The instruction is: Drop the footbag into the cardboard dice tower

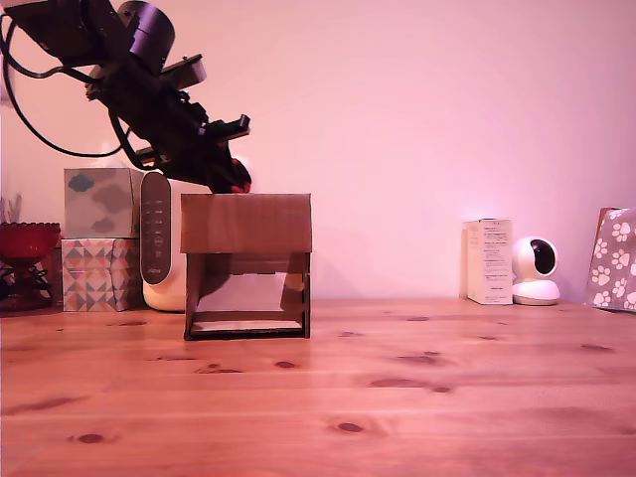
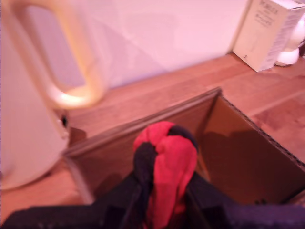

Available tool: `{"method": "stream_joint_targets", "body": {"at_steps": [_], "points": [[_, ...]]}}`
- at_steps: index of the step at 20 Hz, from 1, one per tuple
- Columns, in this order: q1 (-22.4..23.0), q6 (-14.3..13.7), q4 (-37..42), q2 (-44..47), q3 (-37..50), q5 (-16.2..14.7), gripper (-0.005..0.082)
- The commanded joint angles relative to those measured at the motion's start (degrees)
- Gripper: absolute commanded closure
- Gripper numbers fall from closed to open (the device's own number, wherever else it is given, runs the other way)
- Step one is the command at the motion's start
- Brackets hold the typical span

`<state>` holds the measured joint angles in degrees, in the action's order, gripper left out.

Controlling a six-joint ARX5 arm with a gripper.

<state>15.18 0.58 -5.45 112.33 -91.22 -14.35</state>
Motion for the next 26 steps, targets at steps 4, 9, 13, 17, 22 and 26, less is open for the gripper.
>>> {"method": "stream_joint_targets", "body": {"at_steps": [4, 9, 13, 17, 22, 26], "points": [[-0.22, -1.33, -4.09, -0.31, -3.80, -0.13, 0.0007], [0.00, -2.14, -12.79, -0.72, -7.87, -0.15, 0.0007], [0.02, -2.14, -20.61, -1.05, -10.62, -0.26, 0.0315], [0.37, -3.19, -24.15, -2.69, -10.67, -4.37, 0.0767], [0.92, -3.23, -25.00, -6.12, -10.58, -5.84, 0.0792], [1.03, -3.32, -27.47, -8.55, -10.36, -6.80, 0.0792]]}}
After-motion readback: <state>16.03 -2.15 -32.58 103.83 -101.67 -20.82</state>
